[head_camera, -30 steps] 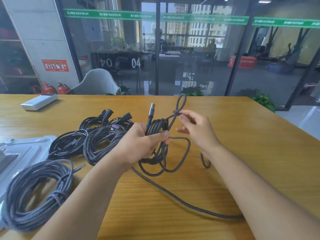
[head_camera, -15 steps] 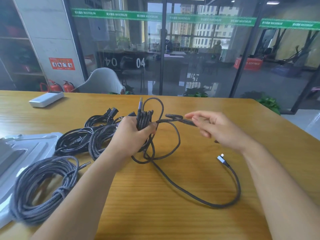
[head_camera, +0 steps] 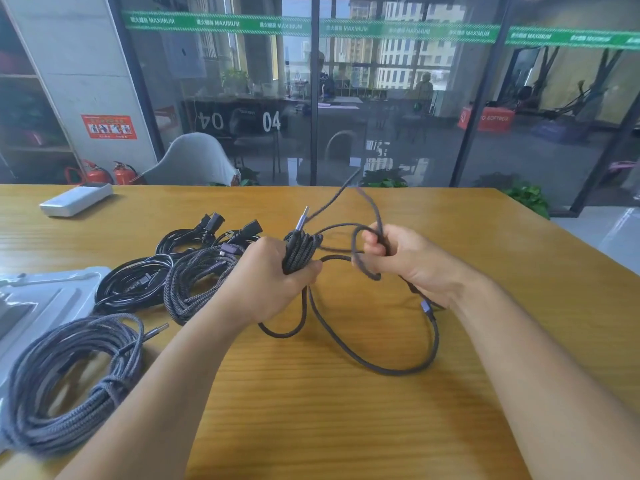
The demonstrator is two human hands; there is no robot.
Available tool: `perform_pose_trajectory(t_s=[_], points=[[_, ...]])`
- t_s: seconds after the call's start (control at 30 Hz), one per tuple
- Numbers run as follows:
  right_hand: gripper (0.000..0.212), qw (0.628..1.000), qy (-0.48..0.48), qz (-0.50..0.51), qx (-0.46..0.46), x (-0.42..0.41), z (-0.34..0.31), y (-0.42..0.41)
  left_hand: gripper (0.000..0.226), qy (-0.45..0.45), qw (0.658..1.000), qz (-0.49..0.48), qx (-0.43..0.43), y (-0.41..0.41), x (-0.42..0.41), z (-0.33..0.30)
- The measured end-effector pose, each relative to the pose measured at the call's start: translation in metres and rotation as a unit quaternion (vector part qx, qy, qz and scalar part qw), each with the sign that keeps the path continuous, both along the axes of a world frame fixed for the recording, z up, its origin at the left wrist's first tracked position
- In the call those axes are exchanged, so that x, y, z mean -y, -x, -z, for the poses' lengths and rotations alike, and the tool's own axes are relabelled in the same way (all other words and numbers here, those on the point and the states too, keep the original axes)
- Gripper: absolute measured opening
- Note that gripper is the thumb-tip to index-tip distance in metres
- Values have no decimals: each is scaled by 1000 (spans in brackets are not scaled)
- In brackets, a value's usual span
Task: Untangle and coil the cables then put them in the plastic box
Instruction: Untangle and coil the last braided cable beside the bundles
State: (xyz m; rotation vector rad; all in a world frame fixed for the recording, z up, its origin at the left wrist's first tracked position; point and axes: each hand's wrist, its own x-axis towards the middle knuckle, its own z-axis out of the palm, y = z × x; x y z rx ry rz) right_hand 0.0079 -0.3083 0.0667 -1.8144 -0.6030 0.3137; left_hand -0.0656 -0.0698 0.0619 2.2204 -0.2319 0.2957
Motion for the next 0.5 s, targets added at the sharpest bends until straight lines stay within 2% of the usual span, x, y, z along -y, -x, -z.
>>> perform_pose_trajectory(t_s=[0.1,0.17,0.23,0.27,0.33,0.4,0.5], points=[[52,992,-122,8,43,7,-1,-5,32,51,998,-33,-11,1,-3,-3],[40,978,-198,-3,62,17,-4,-7,33,97,991,-85,-20,-1,-9,-5],[27,965,-254,-28,50,29,-6,-11,33,129,983,-127,-21,-2,-14,-6],[30,963,-267,-34,31,34,-6,-13,33,143,980,-137,-19,-3,-17,-7],[44,968,-249,-20,18,39,-5,-15,32,165,975,-146,-11,-4,-20,-7],[47,980,-193,34,42,40,0,-18,32,168,974,-154,-2,-4,-20,-7],[45,991,-39,115,62,37,9,-21,32,168,973,-160,12,-4,-16,-5]])
